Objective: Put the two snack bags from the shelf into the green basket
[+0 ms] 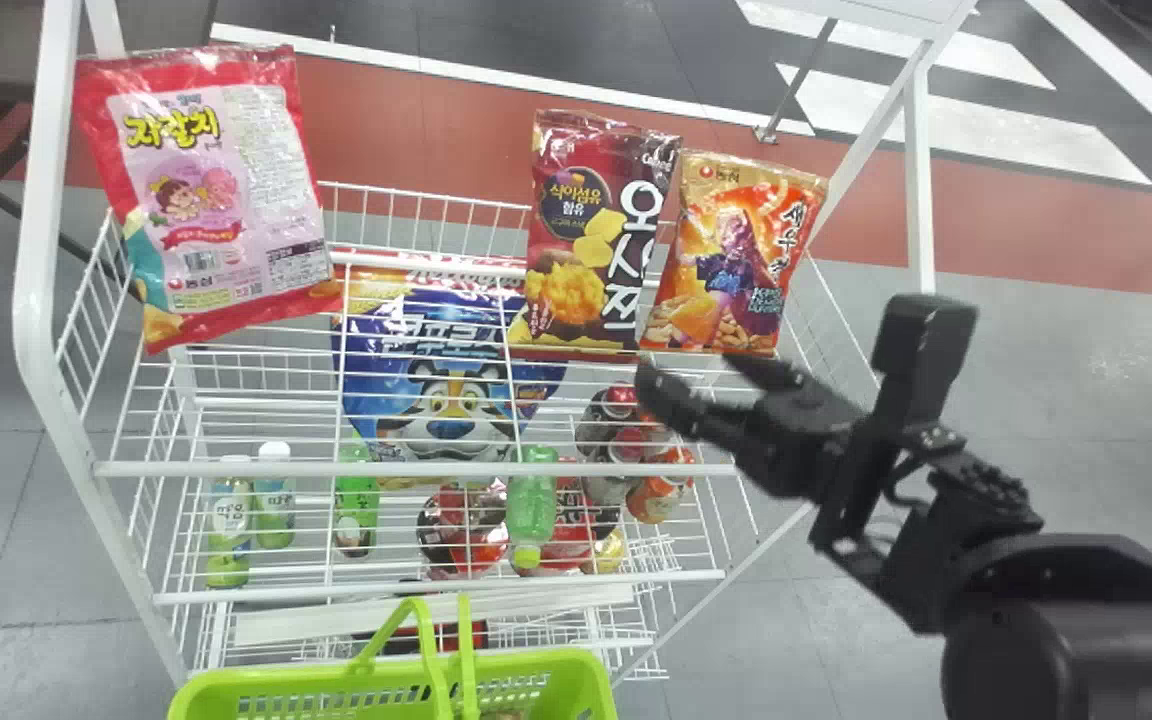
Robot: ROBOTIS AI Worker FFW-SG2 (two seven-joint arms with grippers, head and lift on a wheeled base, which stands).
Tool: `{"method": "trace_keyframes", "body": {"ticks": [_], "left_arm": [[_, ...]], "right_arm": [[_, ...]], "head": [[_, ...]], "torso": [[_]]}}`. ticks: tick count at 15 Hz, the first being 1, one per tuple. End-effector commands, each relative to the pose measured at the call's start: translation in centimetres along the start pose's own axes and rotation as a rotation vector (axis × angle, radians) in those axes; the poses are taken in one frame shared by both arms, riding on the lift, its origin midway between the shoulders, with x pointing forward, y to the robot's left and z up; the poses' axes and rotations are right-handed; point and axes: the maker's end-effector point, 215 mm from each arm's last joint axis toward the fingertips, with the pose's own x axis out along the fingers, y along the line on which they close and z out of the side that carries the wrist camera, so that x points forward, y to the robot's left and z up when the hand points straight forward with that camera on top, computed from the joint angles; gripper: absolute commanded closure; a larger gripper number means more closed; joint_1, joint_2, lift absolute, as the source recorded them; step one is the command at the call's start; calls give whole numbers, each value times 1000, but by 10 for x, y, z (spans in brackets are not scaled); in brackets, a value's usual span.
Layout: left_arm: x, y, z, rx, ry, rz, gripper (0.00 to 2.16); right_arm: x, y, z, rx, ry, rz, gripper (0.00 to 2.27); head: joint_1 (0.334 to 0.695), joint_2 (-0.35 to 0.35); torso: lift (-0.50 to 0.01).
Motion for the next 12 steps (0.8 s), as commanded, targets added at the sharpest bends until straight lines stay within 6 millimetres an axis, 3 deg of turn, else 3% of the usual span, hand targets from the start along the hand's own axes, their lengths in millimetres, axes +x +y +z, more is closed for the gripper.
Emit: {"method": "trace_keyframes", "body": {"ticks": [1, 5, 9, 12], "left_arm": [[0, 0, 0, 1, 0, 3, 2081], [0, 3, 1, 3, 0, 11, 2084], [1, 5, -2, -5, 12, 22, 2094], [1, 5, -3, -5, 16, 24, 2094]], "right_arm": [[9, -23, 32, -27, -132, -31, 107], [26, -63, 39, -52, -258, -98, 107], [48, -111, 21, -49, -299, -179, 110], [62, -132, 3, -60, -276, -204, 110]], "head": [[695, -350], [695, -350], [695, -350], [695, -350]], "torso": [[-6], [-6], [-6], [-6]]}}
